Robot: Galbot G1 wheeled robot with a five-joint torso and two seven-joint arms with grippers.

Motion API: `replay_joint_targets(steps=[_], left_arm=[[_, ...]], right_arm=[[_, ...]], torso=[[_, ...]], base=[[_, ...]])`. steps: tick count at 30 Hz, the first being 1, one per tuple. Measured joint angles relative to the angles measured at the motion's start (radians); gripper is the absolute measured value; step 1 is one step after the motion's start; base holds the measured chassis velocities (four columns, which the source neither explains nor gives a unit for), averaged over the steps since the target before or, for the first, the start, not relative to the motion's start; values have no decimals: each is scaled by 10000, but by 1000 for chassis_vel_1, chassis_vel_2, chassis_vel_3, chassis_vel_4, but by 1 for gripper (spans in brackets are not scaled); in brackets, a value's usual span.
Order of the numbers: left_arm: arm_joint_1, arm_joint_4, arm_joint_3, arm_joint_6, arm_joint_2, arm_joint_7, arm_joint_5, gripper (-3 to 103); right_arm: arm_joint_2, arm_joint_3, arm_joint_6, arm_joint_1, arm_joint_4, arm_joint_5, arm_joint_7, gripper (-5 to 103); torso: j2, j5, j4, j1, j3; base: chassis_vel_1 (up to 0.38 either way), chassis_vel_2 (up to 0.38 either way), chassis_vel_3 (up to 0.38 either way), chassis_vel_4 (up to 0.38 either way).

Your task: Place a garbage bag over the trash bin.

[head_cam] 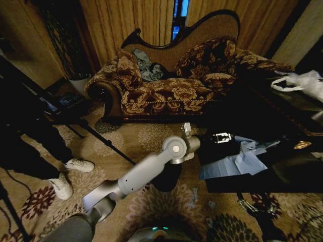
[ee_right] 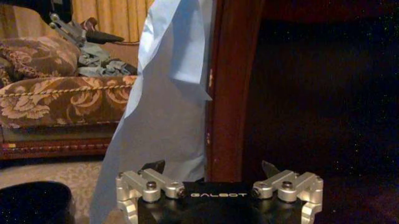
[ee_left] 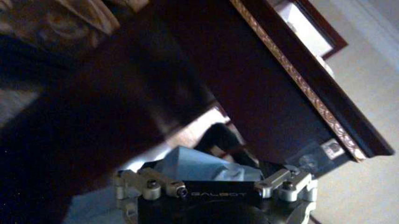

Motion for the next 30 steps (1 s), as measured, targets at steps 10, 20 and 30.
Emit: replay_joint_targets(steps=[10,20,30], left_arm=[[-457,1529,-185,693,-1180,634,-972,100],[-374,2116,-174,879,-1809,108,-1261,100],[-362,2633,-108,1109,-1790,305,-1213,97]], right_arm=[[-110,108,79,7,-195,100,56,100],[-199,114,86,33,-256,135,110,100],[-295,140,231,46,-379,326,119,100]], torso=[[0,3,-1,0,0],[2,2,-2,-1,-1],[1,0,-1,0,0]], base=[[0,0,0,0],[0,0,0,0],[0,0,0,0]])
